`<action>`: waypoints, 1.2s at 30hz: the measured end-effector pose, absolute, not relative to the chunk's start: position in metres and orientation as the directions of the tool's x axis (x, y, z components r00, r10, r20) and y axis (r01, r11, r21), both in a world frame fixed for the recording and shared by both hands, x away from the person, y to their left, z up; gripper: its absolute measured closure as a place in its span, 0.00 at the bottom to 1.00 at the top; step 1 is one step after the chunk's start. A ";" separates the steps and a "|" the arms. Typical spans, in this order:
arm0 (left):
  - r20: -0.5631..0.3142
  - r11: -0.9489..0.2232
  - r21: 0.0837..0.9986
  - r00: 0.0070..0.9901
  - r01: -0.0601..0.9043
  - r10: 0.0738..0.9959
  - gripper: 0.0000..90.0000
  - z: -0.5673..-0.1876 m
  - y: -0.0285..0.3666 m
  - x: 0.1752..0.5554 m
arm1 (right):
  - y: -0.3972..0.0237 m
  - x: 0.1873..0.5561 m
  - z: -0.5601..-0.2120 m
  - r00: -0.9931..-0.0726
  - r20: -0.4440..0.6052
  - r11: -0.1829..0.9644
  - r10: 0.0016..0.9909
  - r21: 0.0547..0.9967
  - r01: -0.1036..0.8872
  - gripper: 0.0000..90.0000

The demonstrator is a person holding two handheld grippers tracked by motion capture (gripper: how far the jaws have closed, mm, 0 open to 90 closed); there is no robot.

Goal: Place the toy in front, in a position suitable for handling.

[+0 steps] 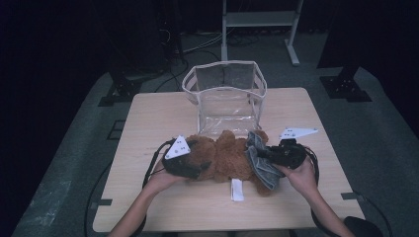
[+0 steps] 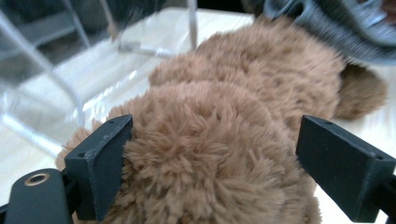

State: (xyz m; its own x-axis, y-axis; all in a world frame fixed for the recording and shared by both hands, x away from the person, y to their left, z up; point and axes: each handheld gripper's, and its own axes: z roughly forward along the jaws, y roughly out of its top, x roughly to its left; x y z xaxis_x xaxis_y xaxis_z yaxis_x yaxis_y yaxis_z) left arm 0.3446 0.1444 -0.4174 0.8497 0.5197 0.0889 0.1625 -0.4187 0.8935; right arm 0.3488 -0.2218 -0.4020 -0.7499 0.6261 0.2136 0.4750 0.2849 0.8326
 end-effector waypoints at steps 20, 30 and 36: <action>0.188 -0.433 0.901 0.909 -0.009 0.373 0.11 -0.379 0.124 0.315 | -0.236 0.333 -0.391 -0.780 0.290 0.220 0.555 0.853 0.474 0.84; 0.209 -0.510 0.858 0.945 -0.054 0.252 0.11 -0.380 0.058 0.338 | -0.272 0.319 -0.387 -0.779 0.321 0.180 0.539 0.859 0.479 0.85; 0.261 -0.562 0.818 0.949 -0.120 0.178 0.14 -0.388 0.033 0.337 | -0.287 0.316 -0.387 -0.777 0.331 0.155 0.536 0.866 0.476 0.85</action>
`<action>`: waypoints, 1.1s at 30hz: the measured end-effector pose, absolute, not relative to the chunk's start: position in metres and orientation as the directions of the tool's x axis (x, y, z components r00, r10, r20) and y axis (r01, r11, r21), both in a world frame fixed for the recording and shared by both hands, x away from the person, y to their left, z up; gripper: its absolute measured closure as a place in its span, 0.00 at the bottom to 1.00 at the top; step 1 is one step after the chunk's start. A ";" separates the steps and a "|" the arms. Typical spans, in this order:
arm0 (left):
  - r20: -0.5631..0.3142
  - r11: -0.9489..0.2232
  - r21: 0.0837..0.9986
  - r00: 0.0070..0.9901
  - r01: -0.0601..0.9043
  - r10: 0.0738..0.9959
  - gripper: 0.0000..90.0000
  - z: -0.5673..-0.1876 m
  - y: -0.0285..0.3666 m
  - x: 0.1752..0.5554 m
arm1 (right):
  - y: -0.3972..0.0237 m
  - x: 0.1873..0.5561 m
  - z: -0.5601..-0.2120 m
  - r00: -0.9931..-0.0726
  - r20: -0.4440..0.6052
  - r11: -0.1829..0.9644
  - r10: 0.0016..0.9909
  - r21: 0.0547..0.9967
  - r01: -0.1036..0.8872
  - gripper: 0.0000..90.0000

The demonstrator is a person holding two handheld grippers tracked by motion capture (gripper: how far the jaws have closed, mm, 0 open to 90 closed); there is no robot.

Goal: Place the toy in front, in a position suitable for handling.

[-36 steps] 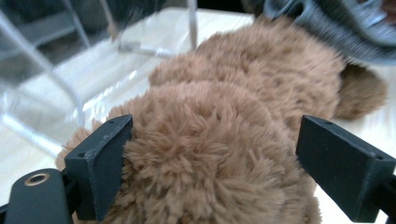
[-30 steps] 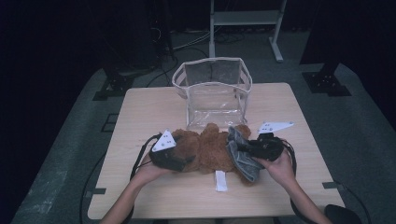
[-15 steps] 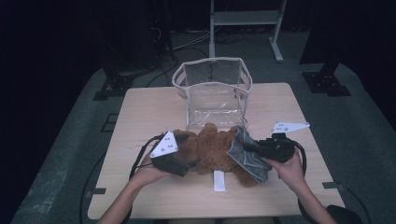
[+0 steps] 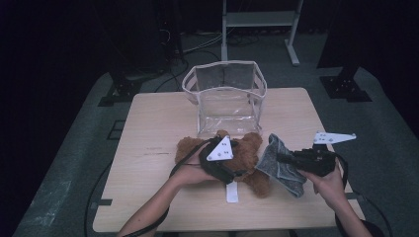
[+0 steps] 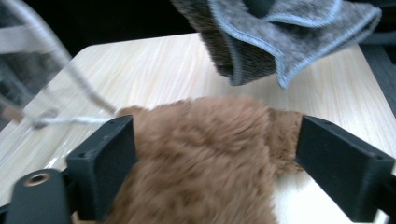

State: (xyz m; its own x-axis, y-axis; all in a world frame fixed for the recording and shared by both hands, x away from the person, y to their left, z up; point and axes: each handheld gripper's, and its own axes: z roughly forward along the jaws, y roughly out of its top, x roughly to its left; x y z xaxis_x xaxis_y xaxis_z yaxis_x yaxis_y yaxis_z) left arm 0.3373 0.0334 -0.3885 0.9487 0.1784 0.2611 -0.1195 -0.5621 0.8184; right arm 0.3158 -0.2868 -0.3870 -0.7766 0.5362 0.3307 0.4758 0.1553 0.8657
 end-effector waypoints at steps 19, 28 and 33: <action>0.310 -0.721 0.692 0.921 -0.048 0.237 0.66 -0.392 0.014 0.352 | -0.288 0.318 -0.393 -0.777 0.348 0.152 0.525 0.860 0.487 0.85; 0.190 -0.659 0.751 0.969 -0.039 0.159 0.65 -0.382 0.019 0.335 | -0.294 0.316 -0.393 -0.775 0.350 0.141 0.526 0.863 0.486 0.84; 0.209 -0.645 0.762 0.965 -0.058 0.160 0.37 -0.384 0.012 0.334 | -0.295 0.315 -0.395 -0.772 0.355 0.131 0.527 0.863 0.487 0.84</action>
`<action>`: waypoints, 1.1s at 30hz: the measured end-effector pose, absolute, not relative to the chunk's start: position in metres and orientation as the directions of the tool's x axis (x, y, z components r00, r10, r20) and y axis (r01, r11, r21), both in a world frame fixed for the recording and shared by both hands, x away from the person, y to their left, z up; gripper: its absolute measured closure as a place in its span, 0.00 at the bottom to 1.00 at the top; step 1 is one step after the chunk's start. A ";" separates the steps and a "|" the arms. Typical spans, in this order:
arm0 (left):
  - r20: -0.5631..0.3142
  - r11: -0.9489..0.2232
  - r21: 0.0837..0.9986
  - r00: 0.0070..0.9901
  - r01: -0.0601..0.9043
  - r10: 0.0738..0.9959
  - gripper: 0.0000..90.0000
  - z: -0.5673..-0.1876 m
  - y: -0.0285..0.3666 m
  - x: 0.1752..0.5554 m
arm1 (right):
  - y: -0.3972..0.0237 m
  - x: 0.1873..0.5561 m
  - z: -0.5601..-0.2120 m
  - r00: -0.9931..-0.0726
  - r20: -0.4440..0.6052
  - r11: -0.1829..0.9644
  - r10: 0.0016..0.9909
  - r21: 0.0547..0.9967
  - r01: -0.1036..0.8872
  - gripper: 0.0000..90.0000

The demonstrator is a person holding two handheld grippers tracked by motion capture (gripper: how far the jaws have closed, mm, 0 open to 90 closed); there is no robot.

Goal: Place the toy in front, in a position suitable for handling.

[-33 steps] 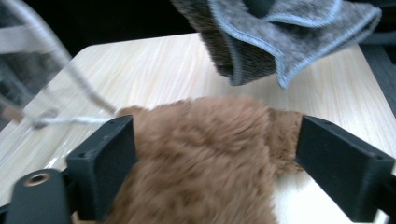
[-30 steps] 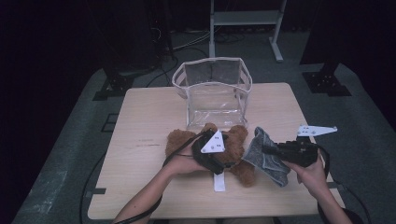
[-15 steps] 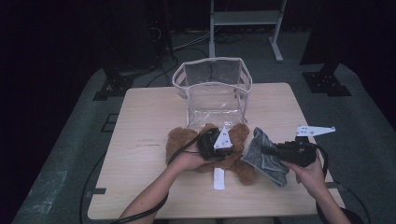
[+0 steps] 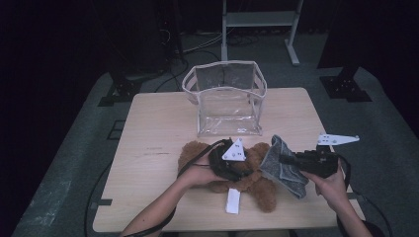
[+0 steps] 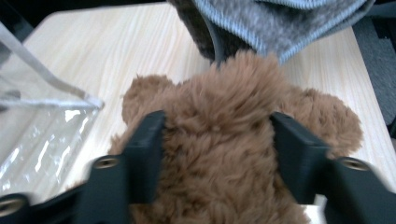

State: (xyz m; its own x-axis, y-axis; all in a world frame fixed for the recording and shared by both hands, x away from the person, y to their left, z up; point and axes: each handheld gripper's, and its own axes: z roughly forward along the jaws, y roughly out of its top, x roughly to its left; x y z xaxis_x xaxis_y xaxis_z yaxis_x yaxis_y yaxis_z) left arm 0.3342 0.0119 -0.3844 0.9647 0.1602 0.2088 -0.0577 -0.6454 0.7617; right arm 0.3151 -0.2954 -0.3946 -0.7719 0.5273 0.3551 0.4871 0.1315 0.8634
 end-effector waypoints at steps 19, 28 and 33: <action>0.314 -0.744 0.664 0.929 -0.069 0.194 0.65 -0.389 -0.008 0.339 | -0.307 0.317 -0.400 -0.758 0.386 0.101 0.526 0.857 0.506 0.84; 0.081 -0.371 0.928 0.949 0.040 0.304 0.67 -0.352 0.019 0.327 | -0.286 0.310 -0.359 -0.828 0.328 0.116 0.456 0.900 0.420 0.85; -0.017 -0.186 0.979 0.947 0.080 0.320 0.67 -0.351 0.045 0.321 | -0.261 0.308 -0.327 -0.860 0.275 0.114 0.429 0.929 0.353 0.85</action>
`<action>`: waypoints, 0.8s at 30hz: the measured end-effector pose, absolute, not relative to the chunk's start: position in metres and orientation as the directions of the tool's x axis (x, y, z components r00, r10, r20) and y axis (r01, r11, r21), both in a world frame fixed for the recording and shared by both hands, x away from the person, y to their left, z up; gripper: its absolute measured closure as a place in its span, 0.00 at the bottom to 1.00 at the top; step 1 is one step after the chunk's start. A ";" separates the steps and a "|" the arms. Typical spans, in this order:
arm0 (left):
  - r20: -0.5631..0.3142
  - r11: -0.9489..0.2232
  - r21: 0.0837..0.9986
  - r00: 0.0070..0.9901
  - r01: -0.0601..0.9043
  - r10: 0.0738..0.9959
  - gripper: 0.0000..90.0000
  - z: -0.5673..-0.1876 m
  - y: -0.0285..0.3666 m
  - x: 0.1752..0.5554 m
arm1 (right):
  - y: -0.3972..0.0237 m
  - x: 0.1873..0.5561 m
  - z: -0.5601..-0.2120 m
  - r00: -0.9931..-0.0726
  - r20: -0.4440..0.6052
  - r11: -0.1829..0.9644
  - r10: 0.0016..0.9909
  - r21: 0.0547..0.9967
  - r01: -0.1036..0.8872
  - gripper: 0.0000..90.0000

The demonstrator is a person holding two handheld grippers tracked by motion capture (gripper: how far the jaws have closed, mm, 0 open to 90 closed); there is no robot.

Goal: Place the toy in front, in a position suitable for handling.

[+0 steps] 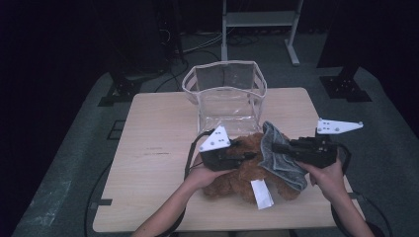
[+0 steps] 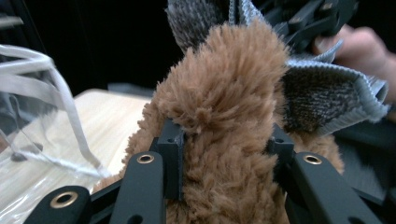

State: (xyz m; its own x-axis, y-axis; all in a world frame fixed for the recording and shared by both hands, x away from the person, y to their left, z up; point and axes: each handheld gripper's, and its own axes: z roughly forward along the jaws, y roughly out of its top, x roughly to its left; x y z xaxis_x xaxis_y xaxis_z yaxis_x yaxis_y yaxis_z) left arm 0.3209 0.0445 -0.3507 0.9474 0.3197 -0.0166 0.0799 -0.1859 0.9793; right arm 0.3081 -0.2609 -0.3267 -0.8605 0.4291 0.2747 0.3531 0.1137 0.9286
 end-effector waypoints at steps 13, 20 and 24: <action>-0.083 -0.123 0.982 0.919 0.140 0.385 0.68 -0.367 0.085 0.322 | -0.234 0.326 -0.363 -0.818 0.319 0.194 0.479 0.870 0.453 0.85; -0.067 -0.144 0.981 0.928 0.127 0.365 0.68 -0.367 0.077 0.319 | -0.230 0.324 -0.350 -0.829 0.309 0.139 0.467 0.900 0.414 0.85; -0.053 -0.141 0.983 0.928 0.113 0.370 0.68 -0.361 0.079 0.319 | -0.231 0.323 -0.353 -0.827 0.307 0.150 0.470 0.896 0.418 0.85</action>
State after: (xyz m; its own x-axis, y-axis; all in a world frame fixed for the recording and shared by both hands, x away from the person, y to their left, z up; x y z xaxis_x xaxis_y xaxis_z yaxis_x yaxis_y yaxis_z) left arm 0.3194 0.0794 -0.3609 0.9275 0.3699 -0.0534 0.1130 -0.1414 0.9835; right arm 0.3232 -0.2314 -0.3532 -0.8272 0.4704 0.3074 0.4181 0.1497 0.8960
